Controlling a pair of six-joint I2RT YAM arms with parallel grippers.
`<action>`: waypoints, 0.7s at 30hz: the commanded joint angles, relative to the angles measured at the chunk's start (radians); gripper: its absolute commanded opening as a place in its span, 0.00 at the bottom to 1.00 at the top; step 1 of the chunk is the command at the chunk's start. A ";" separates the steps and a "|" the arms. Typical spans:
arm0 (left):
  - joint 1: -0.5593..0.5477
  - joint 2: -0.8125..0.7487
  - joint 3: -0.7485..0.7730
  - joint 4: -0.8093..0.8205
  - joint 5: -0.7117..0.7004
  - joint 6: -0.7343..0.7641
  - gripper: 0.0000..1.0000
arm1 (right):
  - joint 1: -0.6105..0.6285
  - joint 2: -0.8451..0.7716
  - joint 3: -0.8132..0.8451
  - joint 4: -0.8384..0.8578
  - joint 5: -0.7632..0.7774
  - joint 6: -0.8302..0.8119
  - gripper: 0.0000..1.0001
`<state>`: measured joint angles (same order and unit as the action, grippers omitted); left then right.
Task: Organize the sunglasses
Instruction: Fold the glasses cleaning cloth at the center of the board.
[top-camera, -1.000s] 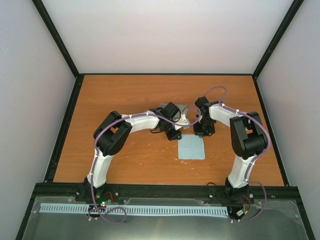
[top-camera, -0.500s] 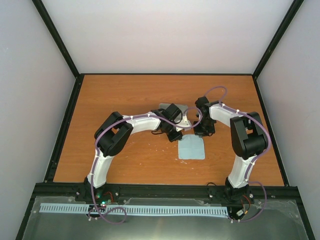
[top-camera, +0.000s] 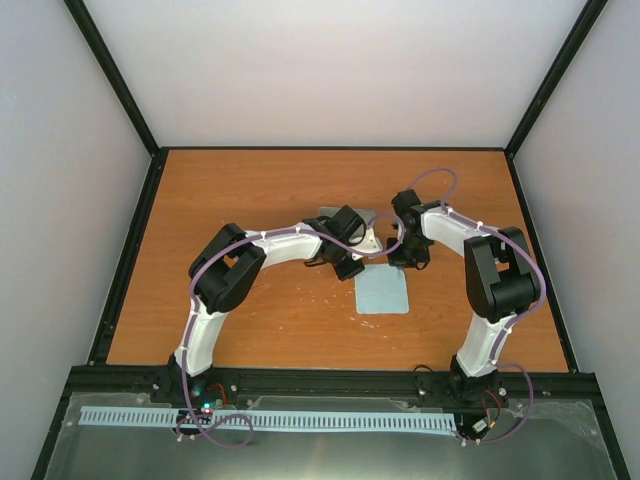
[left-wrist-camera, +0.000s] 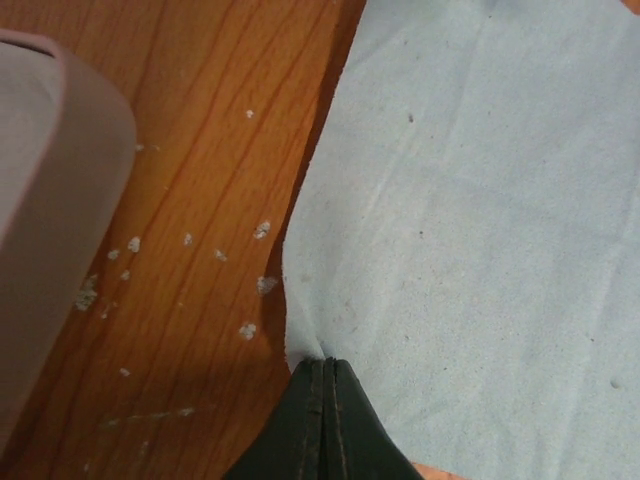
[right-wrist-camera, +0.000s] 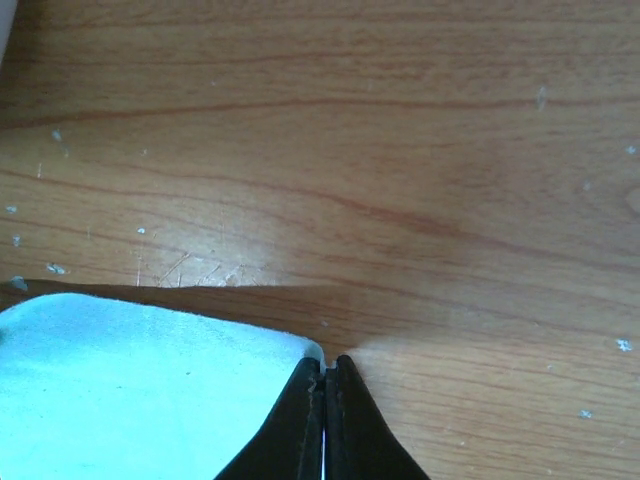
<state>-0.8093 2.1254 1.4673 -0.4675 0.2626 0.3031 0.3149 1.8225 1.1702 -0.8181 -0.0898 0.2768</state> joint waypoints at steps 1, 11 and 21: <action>-0.008 -0.027 0.039 -0.003 -0.045 0.024 0.01 | 0.001 -0.027 0.015 0.011 -0.003 -0.008 0.03; -0.010 -0.080 0.068 -0.042 0.069 -0.029 0.01 | 0.001 -0.087 -0.024 0.036 -0.041 -0.028 0.03; -0.009 -0.112 0.032 -0.041 0.064 -0.021 0.01 | 0.001 -0.141 -0.080 0.048 -0.059 -0.036 0.03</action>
<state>-0.8093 2.0518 1.4952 -0.4953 0.3103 0.2935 0.3141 1.7214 1.1172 -0.7837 -0.1463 0.2508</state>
